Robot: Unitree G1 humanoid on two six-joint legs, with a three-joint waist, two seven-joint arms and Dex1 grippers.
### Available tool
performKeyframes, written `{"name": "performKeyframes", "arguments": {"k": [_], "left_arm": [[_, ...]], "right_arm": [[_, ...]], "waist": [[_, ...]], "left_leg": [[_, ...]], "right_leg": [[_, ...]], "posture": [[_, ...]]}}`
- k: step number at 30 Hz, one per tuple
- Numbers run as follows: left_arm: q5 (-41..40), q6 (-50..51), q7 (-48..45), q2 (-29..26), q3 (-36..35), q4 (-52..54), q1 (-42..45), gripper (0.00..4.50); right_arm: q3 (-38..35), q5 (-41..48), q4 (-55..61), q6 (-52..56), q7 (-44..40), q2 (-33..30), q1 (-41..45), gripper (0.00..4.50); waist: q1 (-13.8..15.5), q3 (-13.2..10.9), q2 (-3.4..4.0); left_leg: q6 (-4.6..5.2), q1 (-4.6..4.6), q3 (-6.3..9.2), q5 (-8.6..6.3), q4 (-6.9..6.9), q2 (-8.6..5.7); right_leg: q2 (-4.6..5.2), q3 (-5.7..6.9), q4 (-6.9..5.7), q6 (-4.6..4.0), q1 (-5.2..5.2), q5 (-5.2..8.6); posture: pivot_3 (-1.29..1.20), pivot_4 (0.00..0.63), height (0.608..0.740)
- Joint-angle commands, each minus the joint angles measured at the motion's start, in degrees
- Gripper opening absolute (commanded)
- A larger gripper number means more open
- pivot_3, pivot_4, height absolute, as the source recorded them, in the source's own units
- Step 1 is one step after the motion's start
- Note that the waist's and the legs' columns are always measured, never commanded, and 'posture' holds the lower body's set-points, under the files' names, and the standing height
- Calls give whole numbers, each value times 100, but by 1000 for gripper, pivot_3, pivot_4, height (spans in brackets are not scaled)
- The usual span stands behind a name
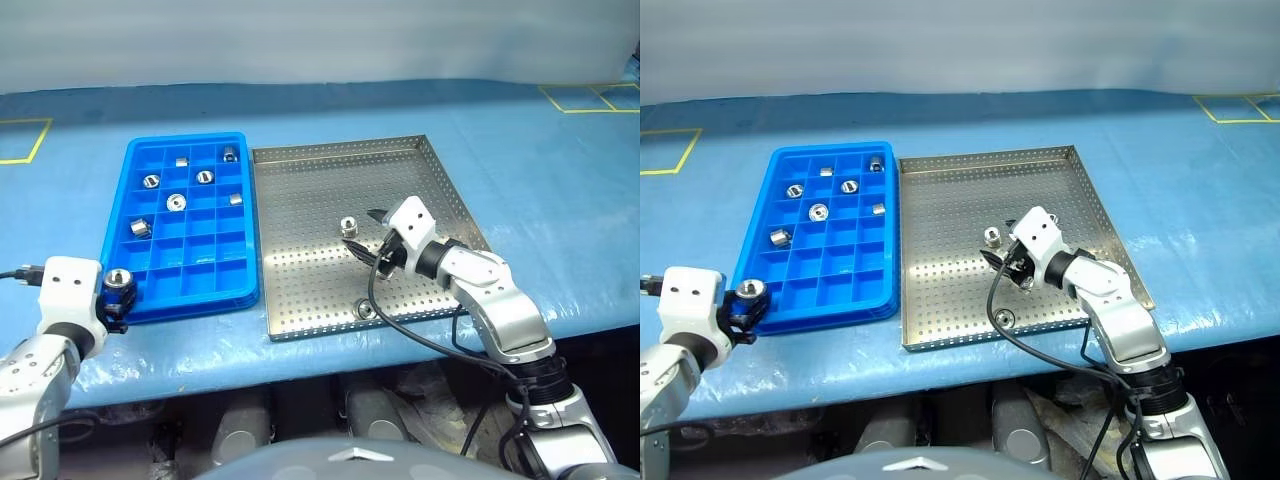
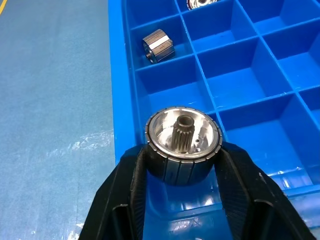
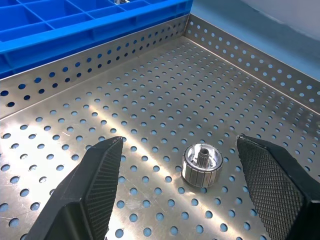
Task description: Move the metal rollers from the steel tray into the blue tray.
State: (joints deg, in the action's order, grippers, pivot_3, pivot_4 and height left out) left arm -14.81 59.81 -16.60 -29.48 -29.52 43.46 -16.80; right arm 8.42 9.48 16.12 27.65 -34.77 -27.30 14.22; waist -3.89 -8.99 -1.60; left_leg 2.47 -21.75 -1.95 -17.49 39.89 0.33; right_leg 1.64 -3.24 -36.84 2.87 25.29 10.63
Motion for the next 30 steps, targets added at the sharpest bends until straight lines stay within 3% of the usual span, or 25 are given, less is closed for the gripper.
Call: {"name": "performKeyframes", "arguments": {"k": [1, 6, 9, 11, 15, 20, 30], "left_arm": [[18, -100, 87, 82, -214, 19, 102, 3569], [-685, -479, -306, 429, -638, 104, 435, 3569], [-1355, -800, -667, 596, -456, 169, 953, 3569], [-1537, -883, -707, 667, -108, 5, 1346, 3569], [-1013, -1044, -569, 560, 1328, -764, 2191, 3569], [-679, -1584, -813, 898, 2711, -2033, 2973, 3569], [-209, -2209, -1157, 1223, 3679, -3683, 3793, 3569]], "right_arm": [[-181, 8, 197, -88, 44, -44, -13, 3831], [-166, -6, 175, -97, 49, -27, 12, 3831], [-170, -35, 176, -114, 78, -23, 20, 3831], [-179, -79, 201, -112, 125, -33, 13, 3831], [-304, -79, 381, -64, 228, -75, -118, 3831], [-573, -88, 725, 46, 414, -134, -437, 3831], [-573, -102, 1166, 253, 562, -138, -842, 3831]], "waist": [[-1, 0, 0], [5, 1, -2], [34, 5, -8], [30, 5, -8], [-12, 8, -4], [-185, 8, -4], [-876, 9, -3]], "left_leg": [[0, 0, 0, 0, 0, 0], [0, 0, 0, 0, 0, 1], [-1, 0, 2, 1, 1, 0], [-2, 1, 2, 1, 1, -1], [-1, 9, 2, 1, 1, -7], [5, 7, -2, -2, 1, -8], [10, 3, -5, -5, 0, -5]], "right_leg": [[0, 0, 0, 0, 0, 0], [2, 2, 0, -1, 0, -1], [6, 7, 0, -1, -4, -1], [5, 7, 1, -3, -8, -3], [0, 5, 3, 0, -18, -5], [-8, -8, 10, 12, -17, -11], [-20, -30, 10, 47, -11, -27]], "posture": [[-93, 150, 740], [-93, 150, 740], [-114, 150, 740], [-134, 150, 740], [-191, 150, 740], [-267, 150, 740], [-340, 150, 740]]}}
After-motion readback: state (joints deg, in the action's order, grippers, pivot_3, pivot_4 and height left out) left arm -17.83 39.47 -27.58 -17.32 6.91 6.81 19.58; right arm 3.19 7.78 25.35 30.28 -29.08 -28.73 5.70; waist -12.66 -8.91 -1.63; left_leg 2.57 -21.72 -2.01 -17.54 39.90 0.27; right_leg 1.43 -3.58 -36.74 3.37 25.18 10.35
